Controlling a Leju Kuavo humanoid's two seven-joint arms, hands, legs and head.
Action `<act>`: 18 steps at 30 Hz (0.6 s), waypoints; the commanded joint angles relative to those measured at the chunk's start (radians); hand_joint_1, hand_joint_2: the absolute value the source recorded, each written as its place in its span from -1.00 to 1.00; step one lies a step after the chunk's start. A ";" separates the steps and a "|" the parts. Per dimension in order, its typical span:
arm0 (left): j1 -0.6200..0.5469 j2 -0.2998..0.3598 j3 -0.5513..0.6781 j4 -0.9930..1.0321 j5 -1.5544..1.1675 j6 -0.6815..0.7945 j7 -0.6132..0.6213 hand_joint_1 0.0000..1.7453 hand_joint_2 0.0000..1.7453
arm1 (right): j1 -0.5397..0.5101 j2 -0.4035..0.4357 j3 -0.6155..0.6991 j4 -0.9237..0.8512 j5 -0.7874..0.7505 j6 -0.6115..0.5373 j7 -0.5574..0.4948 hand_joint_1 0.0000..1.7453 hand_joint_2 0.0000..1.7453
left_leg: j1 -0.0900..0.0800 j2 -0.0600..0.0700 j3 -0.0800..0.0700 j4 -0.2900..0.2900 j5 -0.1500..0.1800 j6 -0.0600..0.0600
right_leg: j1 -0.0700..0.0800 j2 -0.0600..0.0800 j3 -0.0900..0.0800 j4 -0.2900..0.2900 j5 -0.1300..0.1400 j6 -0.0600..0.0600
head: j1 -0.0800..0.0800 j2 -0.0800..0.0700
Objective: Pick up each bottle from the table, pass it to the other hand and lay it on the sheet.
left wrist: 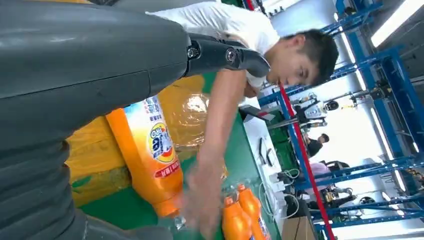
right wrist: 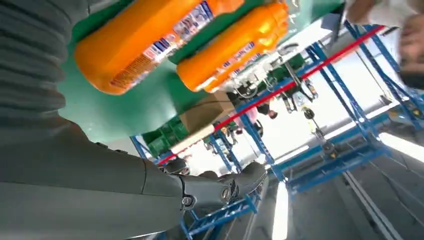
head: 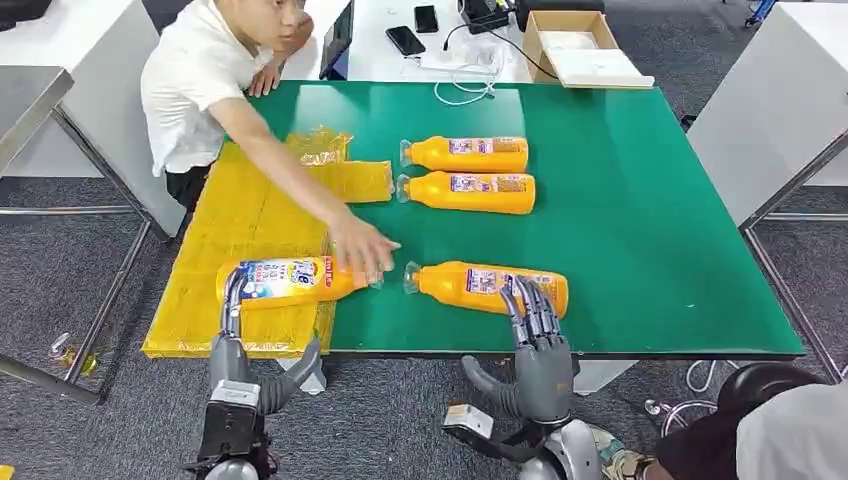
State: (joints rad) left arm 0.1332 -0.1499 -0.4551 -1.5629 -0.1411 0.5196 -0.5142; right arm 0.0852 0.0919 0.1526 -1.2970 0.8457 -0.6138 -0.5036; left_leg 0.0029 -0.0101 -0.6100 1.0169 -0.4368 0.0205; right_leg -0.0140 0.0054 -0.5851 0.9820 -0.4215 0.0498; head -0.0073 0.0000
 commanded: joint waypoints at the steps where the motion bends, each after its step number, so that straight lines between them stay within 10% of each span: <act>1: -0.065 0.012 -0.028 0.096 0.006 -0.020 0.020 -1.00 1.00 | -0.112 -0.018 -0.001 0.236 0.074 -0.084 0.066 -1.00 1.00 | 0.000 0.001 0.006 -0.002 -0.001 -0.001 | 0.001 0.000 0.005 -0.002 -0.001 -0.002 | 0.000 0.000; 18: -0.102 0.015 0.042 0.070 0.041 -0.124 0.122 -1.00 1.00 | -0.322 -0.126 0.090 0.514 0.209 -0.011 0.292 -1.00 1.00 | 0.000 0.002 0.004 -0.001 0.000 0.000 | 0.000 0.001 0.004 -0.001 0.000 -0.001 | 0.000 0.000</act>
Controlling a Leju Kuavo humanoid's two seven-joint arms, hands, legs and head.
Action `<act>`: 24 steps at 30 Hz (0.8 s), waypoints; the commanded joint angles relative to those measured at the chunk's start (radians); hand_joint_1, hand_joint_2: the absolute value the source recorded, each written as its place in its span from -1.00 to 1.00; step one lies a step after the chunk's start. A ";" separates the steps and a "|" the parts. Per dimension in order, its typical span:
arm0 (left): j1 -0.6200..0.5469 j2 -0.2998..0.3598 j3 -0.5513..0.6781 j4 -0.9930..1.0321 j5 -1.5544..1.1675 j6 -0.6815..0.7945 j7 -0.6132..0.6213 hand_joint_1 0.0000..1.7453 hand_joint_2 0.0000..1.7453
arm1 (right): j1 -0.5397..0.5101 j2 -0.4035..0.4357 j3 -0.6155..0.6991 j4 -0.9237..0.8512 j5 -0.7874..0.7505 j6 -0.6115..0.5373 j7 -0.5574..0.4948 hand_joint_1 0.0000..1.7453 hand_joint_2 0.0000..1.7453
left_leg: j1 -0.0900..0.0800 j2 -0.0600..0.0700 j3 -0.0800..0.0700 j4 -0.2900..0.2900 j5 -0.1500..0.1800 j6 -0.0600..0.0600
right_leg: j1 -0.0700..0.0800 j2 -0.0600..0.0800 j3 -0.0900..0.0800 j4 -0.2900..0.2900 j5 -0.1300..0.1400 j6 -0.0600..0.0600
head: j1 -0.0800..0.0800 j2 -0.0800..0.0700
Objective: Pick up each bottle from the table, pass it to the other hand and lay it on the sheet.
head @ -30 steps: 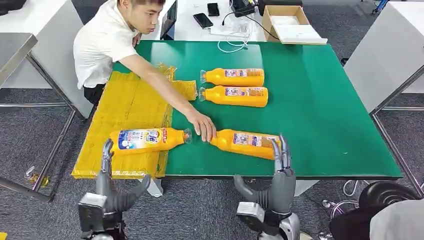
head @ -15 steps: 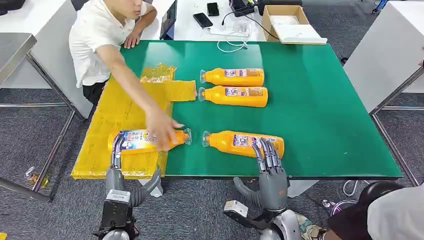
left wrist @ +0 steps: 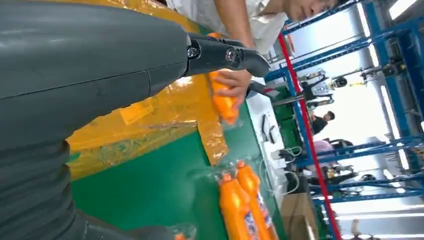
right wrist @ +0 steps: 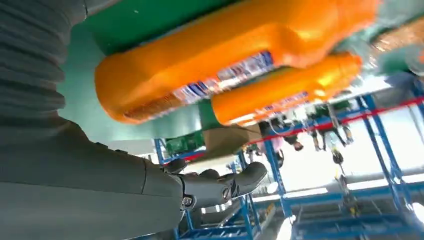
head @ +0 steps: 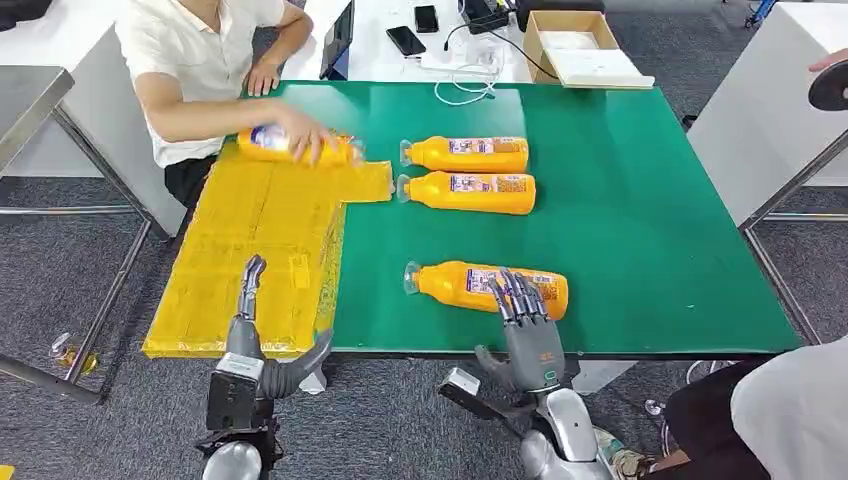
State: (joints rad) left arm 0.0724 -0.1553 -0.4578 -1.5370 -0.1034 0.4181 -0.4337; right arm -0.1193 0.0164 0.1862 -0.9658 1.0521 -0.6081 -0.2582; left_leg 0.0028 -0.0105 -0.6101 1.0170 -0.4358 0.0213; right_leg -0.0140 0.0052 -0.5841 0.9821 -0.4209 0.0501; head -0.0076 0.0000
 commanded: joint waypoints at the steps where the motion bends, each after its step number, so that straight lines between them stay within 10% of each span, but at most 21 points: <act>1: -0.042 0.018 0.046 0.047 0.003 -0.023 0.041 -1.00 1.00 | -0.120 -0.048 0.055 0.191 0.001 -0.016 0.049 -1.00 1.00 | 0.000 0.002 0.002 -0.001 0.000 -0.001 | 0.000 0.001 0.002 -0.001 0.000 -0.001 | 0.000 0.000; 24: -0.021 0.009 0.065 0.015 -0.009 -0.061 0.102 -1.00 1.00 | -0.238 -0.053 0.061 0.317 0.139 0.063 0.311 -1.00 1.00 | 0.000 0.002 0.004 -0.001 -0.001 -0.001 | 0.000 0.001 0.003 -0.001 -0.001 -0.002 | 0.000 0.000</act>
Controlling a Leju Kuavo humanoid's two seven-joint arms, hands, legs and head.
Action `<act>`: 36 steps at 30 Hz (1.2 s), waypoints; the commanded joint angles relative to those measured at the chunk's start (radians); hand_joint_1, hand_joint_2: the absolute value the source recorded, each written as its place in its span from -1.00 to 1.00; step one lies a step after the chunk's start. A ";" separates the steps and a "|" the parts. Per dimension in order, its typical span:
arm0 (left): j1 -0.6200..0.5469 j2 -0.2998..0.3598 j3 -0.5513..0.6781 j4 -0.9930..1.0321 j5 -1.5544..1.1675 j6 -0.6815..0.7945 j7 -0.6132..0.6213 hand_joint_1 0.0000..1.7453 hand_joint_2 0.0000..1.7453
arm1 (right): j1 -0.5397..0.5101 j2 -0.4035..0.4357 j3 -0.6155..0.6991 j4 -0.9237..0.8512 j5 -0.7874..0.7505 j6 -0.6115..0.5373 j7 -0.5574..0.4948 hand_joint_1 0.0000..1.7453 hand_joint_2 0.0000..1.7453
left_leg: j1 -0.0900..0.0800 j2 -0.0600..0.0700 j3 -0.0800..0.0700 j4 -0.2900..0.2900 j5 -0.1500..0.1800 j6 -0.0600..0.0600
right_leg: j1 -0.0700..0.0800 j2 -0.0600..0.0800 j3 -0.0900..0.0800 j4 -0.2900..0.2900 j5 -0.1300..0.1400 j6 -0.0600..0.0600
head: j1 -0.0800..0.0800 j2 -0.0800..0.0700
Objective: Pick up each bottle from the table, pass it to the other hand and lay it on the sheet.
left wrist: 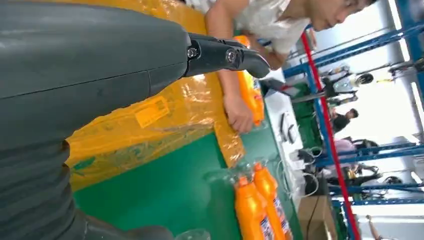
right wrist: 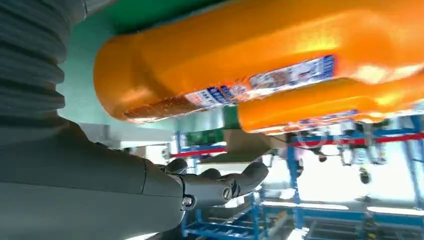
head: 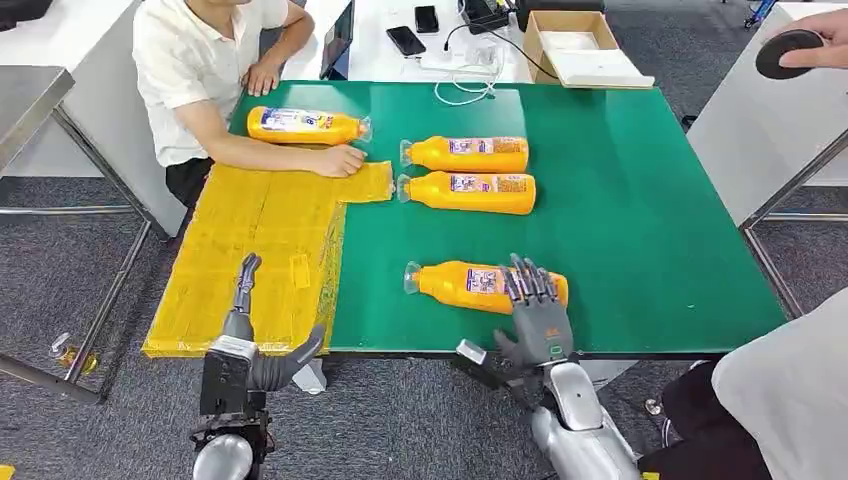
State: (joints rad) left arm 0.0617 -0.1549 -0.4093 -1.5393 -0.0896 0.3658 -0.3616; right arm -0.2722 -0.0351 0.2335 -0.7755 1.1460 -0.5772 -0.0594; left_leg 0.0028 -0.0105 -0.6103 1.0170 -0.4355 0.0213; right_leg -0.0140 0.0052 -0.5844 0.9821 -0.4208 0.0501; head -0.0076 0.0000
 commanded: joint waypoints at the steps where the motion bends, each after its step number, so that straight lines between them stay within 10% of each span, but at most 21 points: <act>1: -0.014 0.008 0.013 0.022 -0.028 -0.008 0.034 -1.00 1.00 | -0.093 -0.006 0.013 0.137 0.053 0.038 0.123 -1.00 1.00 | 0.000 0.001 0.004 -0.001 -0.001 -0.001 | 0.000 0.001 0.003 -0.001 -0.001 -0.002 | 0.000 0.000; 36: -0.097 0.025 -0.028 0.094 -0.026 -0.080 0.056 -1.00 1.00 | -0.266 -0.008 -0.119 0.431 -0.019 0.179 0.099 -1.00 1.00 | 0.000 0.000 0.007 -0.001 0.000 -0.001 | 0.000 -0.001 0.007 -0.001 0.000 -0.002 | 0.000 0.000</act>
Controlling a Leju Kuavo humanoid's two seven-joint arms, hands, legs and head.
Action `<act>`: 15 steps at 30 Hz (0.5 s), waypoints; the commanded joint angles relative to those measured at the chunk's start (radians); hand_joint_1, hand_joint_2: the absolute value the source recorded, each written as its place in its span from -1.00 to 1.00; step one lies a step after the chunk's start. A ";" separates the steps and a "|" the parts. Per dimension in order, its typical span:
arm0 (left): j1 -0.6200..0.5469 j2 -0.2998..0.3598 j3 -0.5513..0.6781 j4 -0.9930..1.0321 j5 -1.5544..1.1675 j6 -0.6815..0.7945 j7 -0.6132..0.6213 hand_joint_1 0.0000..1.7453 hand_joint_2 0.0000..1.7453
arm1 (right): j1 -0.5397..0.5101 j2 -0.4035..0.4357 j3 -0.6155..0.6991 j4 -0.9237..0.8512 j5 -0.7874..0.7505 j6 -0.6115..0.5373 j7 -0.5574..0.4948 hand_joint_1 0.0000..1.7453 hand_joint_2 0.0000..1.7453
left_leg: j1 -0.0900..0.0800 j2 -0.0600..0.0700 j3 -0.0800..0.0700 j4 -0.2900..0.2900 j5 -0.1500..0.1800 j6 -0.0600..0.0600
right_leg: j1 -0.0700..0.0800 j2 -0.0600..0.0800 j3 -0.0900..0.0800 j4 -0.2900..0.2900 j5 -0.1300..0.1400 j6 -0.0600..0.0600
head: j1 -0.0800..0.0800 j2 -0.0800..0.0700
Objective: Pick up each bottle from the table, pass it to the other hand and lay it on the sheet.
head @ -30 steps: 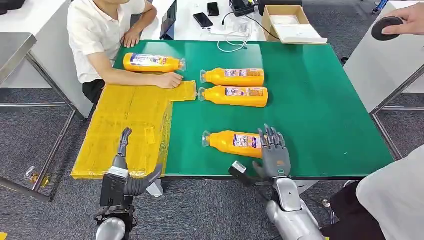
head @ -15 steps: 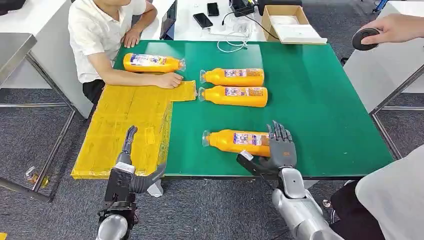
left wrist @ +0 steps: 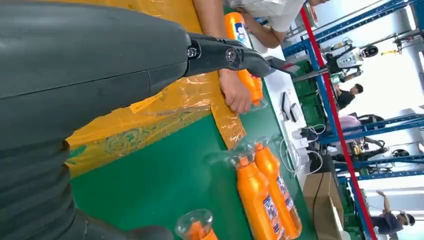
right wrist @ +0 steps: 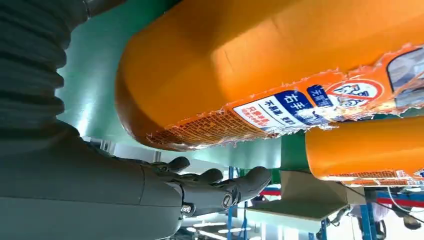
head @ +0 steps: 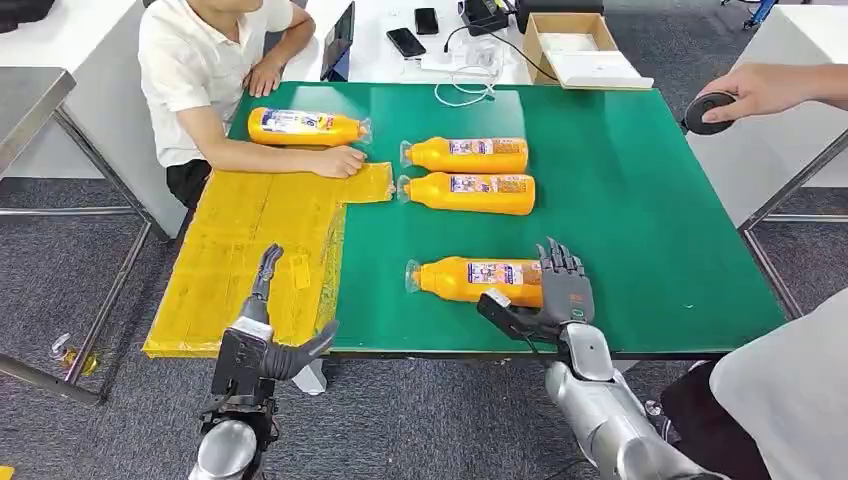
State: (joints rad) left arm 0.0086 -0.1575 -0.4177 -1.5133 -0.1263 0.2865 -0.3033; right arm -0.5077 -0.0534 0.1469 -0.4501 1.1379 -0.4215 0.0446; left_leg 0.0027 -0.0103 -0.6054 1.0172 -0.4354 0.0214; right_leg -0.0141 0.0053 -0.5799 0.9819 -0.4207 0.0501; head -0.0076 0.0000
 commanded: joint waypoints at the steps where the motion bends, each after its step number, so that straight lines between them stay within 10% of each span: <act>1: -0.051 0.028 -0.022 0.075 0.017 -0.003 -0.004 -1.00 1.00 | -0.035 0.010 -0.032 0.118 -0.015 0.057 -0.018 -1.00 1.00 | 0.000 0.000 0.003 -0.001 0.000 -0.001 | 0.000 -0.002 0.003 -0.001 -0.001 -0.002 | 0.000 0.000; 2: -0.062 0.030 -0.027 0.087 0.021 -0.006 -0.004 -1.00 1.00 | -0.034 0.007 -0.035 0.125 -0.021 0.084 -0.036 -0.84 1.00 | 0.000 0.000 0.003 -0.001 0.000 -0.001 | 0.000 -0.001 0.003 -0.001 0.000 -0.002 | 0.000 0.000; 3: -0.070 0.028 -0.031 0.099 0.028 -0.010 -0.006 -1.00 1.00 | -0.027 0.003 -0.030 0.130 -0.018 0.090 -0.054 0.74 1.00 | 0.000 -0.001 0.003 -0.001 0.000 -0.001 | 0.000 -0.001 0.003 -0.001 0.000 -0.001 | 0.000 0.000; 4: -0.073 0.027 -0.032 0.102 0.033 -0.013 -0.008 -1.00 1.00 | -0.022 0.002 -0.034 0.131 -0.023 0.091 -0.067 1.00 1.00 | 0.000 -0.001 0.004 -0.002 0.000 -0.001 | 0.000 -0.002 0.004 -0.001 0.000 -0.002 | 0.000 0.000; 15: -0.075 0.035 -0.039 0.103 0.063 -0.013 -0.030 -1.00 1.00 | 0.017 0.009 -0.061 0.144 -0.079 0.115 -0.208 1.00 1.00 | 0.001 -0.002 0.007 -0.003 0.000 -0.002 | 0.001 -0.003 0.008 -0.003 -0.001 -0.003 | 0.000 0.000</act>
State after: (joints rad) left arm -0.0241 -0.1560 -0.4284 -1.4786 -0.0824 0.2724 -0.3277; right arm -0.5189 -0.0542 0.1152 -0.3979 1.0708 -0.3483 -0.1155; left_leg 0.0028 -0.0096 -0.6027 1.0172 -0.4355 0.0214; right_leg -0.0139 0.0054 -0.5778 0.9818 -0.4207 0.0501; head -0.0076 0.0000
